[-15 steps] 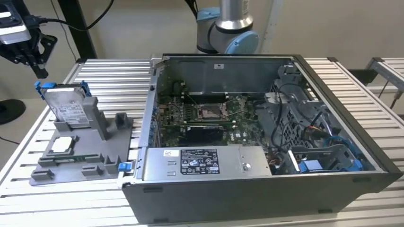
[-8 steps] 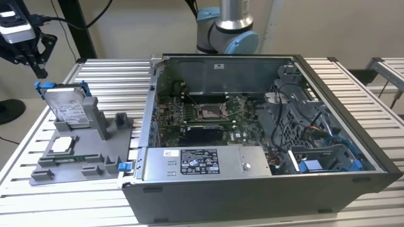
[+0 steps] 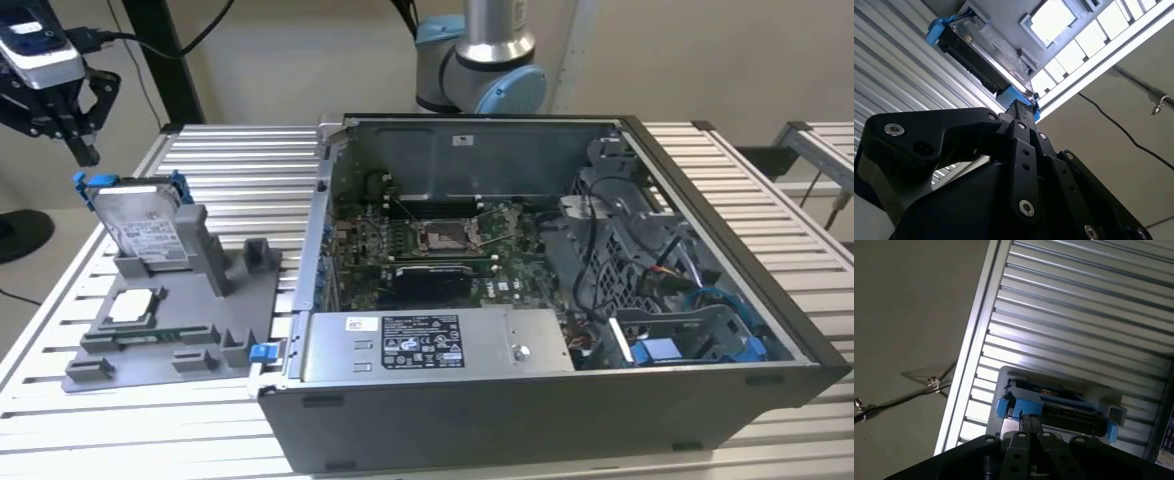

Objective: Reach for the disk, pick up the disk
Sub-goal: 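Pick up the disk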

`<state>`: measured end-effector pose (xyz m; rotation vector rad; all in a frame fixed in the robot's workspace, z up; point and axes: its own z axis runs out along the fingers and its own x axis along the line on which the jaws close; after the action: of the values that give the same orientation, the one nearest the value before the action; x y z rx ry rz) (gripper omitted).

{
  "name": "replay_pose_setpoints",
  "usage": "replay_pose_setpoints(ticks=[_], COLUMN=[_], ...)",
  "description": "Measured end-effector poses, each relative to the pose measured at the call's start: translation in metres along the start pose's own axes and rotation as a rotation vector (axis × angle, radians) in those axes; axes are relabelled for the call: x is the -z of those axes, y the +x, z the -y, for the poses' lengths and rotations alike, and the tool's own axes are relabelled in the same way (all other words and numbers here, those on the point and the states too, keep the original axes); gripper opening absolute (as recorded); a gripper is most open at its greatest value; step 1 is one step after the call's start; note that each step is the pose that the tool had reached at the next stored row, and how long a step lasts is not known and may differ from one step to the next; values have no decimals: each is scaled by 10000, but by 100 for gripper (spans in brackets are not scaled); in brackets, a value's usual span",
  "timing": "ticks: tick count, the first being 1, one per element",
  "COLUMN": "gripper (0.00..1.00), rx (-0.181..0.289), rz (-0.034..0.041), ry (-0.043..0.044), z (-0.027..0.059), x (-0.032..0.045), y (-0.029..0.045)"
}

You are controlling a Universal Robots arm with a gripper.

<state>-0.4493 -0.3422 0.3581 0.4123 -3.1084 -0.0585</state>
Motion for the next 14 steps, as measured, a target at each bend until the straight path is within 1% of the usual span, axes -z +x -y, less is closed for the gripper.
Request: replay_pose_setpoints(ticks=[14], gripper=[0], rx=[1831], rz=[-69], ry=[1], z=[0], x=[0], y=[0])
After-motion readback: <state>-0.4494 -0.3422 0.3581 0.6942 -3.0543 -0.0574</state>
